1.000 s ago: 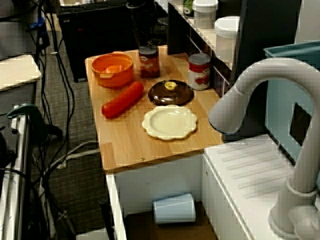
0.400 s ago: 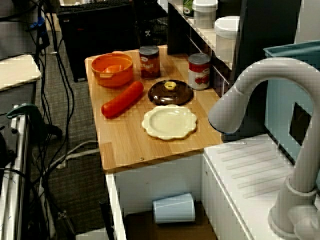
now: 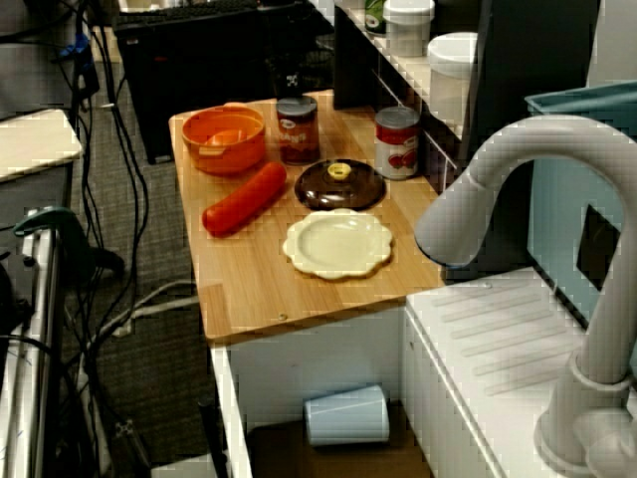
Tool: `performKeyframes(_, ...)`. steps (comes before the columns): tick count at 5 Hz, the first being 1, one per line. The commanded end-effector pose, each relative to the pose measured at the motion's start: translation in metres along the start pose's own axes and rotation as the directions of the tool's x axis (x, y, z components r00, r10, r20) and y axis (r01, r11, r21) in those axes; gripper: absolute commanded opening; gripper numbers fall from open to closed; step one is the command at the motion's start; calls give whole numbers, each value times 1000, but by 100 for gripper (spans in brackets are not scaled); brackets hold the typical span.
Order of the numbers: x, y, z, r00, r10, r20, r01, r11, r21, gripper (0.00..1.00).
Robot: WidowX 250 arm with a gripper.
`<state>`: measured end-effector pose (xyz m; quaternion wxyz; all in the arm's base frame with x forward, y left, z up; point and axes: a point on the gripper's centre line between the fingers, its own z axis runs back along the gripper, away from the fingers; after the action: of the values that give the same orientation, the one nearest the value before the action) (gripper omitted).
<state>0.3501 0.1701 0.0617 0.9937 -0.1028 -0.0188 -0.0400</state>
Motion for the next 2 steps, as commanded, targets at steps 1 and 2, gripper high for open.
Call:
performKeyframes(1,-6,-14,24,999,-23,45,24,999,-30,0)
performKeyframes(2,-8,-20,25,999,-32,40,34,998,-58,0)
